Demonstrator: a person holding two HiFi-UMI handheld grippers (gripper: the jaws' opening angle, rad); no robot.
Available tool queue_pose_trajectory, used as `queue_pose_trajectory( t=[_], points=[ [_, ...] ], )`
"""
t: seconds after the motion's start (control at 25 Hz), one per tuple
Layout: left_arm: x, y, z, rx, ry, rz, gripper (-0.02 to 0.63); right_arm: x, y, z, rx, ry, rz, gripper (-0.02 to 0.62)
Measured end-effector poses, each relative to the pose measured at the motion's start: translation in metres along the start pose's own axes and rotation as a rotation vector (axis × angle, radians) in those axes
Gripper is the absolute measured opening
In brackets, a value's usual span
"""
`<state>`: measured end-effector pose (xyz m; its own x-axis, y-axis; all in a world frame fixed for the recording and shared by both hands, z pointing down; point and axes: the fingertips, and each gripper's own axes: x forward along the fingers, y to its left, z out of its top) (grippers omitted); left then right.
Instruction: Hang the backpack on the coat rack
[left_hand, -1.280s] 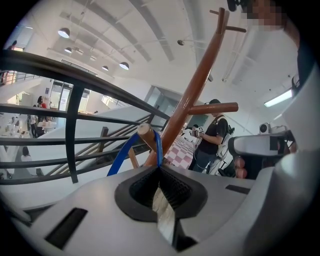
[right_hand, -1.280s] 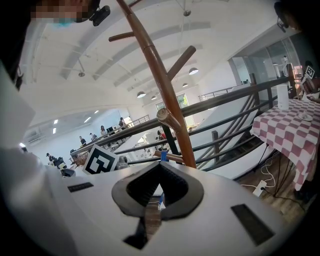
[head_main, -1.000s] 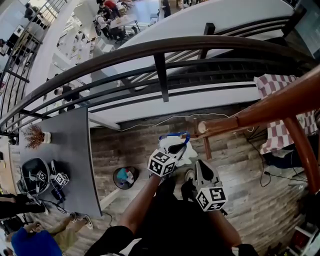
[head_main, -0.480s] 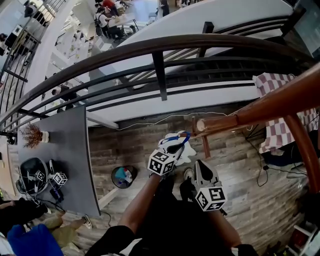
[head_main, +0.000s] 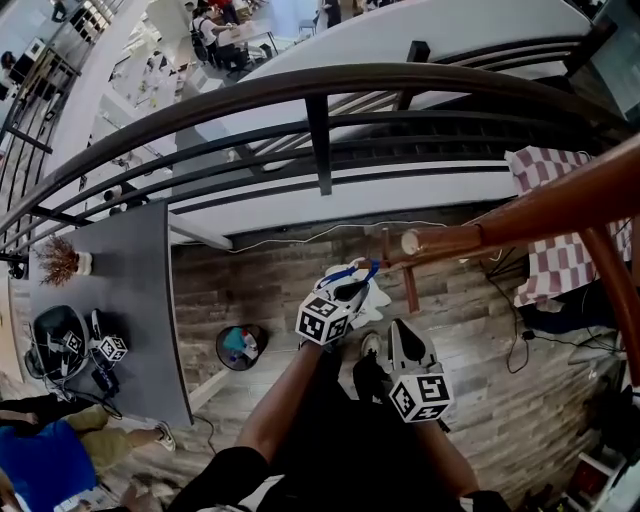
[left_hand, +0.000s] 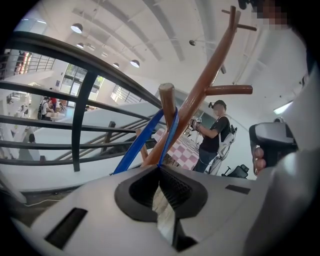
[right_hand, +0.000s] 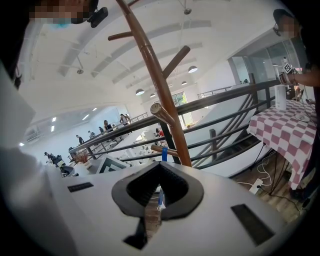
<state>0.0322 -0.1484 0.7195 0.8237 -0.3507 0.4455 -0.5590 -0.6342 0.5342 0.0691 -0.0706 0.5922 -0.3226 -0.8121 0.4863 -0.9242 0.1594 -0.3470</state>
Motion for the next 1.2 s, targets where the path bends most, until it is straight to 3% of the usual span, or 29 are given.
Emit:
queue_pose_trajectory(
  t=[1.2],
  points=[
    [0.005, 0.014, -0.008, -0.068, -0.063, 0.074, 0.015, -0.011, -0.001, -0.015, -0.003, 0.029, 0.001, 0.012]
  ],
)
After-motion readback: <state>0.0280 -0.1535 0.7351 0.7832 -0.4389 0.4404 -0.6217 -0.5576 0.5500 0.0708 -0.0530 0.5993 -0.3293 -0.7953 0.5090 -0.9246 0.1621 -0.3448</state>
